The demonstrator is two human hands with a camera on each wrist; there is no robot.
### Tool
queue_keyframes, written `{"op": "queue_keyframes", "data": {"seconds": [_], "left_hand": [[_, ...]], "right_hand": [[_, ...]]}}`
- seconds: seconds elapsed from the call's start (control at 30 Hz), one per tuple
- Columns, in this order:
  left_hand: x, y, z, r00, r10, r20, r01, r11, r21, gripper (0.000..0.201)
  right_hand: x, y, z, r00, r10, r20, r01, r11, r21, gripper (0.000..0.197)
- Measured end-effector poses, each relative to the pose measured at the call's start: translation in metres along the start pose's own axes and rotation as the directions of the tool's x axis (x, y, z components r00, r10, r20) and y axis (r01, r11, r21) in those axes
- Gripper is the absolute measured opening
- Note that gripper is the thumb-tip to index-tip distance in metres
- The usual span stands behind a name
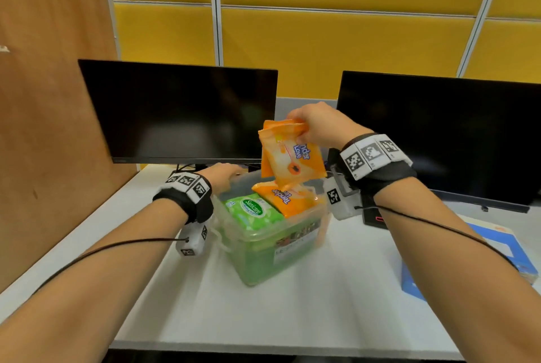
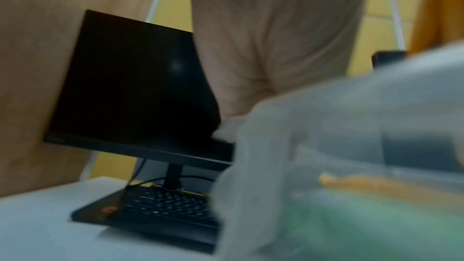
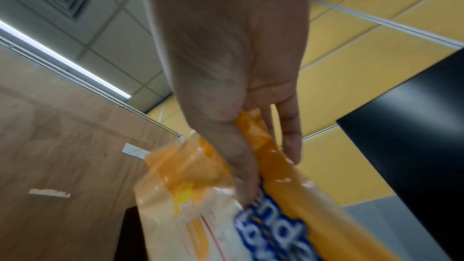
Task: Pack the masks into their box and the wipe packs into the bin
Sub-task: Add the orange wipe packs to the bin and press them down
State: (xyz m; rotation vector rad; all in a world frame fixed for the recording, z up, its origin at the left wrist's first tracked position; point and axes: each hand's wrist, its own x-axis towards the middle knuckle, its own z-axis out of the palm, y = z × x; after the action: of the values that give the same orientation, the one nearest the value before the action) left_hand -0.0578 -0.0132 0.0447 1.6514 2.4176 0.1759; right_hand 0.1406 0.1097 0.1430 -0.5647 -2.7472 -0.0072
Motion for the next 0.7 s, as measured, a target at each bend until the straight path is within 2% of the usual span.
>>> {"op": "queue_keyframes", "data": {"seconds": [0.07, 0.13, 0.23, 0.3, 0.4, 0.47, 0.5, 0.53, 0.57, 0.6, 0.63, 0.67, 0.7], "left_hand": [[0.007, 0.01, -0.003, 0.995, 0.096, -0.013, -0.095, 0.948, -0.305, 0.07], [0.005, 0.023, -0.007, 0.966, 0.238, -0.097, -0.251, 0.789, -0.561, 0.07], [-0.005, 0.041, -0.016, 0.928, 0.324, -0.182, -0.356, 0.634, -0.686, 0.058], [-0.008, 0.042, -0.022, 0.926, 0.24, -0.29, -0.376, 0.609, -0.698, 0.05], [-0.006, 0.036, -0.027, 0.899, -0.009, -0.437, -0.343, 0.606, -0.718, 0.031], [-0.008, 0.036, -0.024, 0.895, -0.059, -0.442, -0.342, 0.545, -0.766, 0.027], [-0.01, 0.037, -0.021, 0.899, -0.083, -0.43, -0.34, 0.489, -0.803, 0.026], [-0.01, 0.038, -0.019, 0.902, -0.123, -0.414, -0.329, 0.426, -0.843, 0.025], [-0.01, 0.039, -0.016, 0.901, -0.173, -0.398, -0.318, 0.361, -0.877, 0.024], [-0.009, 0.041, -0.013, 0.898, -0.228, -0.377, -0.304, 0.299, -0.904, 0.022], [-0.007, 0.044, -0.01, 0.892, -0.281, -0.354, -0.297, 0.226, -0.928, 0.019], [-0.004, 0.048, -0.006, 0.889, -0.331, -0.317, -0.286, 0.14, -0.948, 0.018], [-0.003, 0.052, -0.003, 0.891, -0.368, -0.265, -0.269, 0.043, -0.962, 0.021]], "right_hand": [[0.002, -0.004, -0.004, 0.999, 0.012, 0.046, -0.006, 0.992, -0.127, 0.024], [0.006, -0.007, -0.001, 0.996, 0.029, 0.079, -0.016, 0.987, -0.159, 0.018], [0.012, -0.009, 0.01, 0.996, 0.032, 0.079, -0.023, 0.993, -0.114, 0.017], [0.017, -0.013, 0.013, 0.999, 0.005, 0.043, -0.003, 0.999, -0.045, 0.019], [0.017, -0.017, 0.016, 1.0, -0.007, -0.031, 0.011, 0.991, 0.135, 0.031], [0.01, -0.009, 0.027, 0.978, 0.132, -0.16, -0.068, 0.933, 0.353, 0.044], [0.005, -0.002, 0.037, 0.941, 0.269, -0.203, -0.135, 0.852, 0.506, 0.053], [-0.002, 0.005, 0.048, 0.894, 0.418, -0.16, -0.215, 0.715, 0.666, 0.062], [-0.009, 0.01, 0.06, 0.856, 0.516, -0.013, -0.303, 0.523, 0.797, 0.069], [-0.018, 0.01, 0.073, 0.837, 0.517, 0.179, -0.388, 0.33, 0.861, 0.068], [-0.026, 0.009, 0.084, 0.83, 0.436, 0.348, -0.457, 0.172, 0.873, 0.062], [-0.034, 0.006, 0.092, 0.826, 0.348, 0.443, -0.488, 0.051, 0.871, 0.053], [-0.038, 0.004, 0.098, 0.831, 0.293, 0.472, -0.474, -0.069, 0.878, 0.044]]}}
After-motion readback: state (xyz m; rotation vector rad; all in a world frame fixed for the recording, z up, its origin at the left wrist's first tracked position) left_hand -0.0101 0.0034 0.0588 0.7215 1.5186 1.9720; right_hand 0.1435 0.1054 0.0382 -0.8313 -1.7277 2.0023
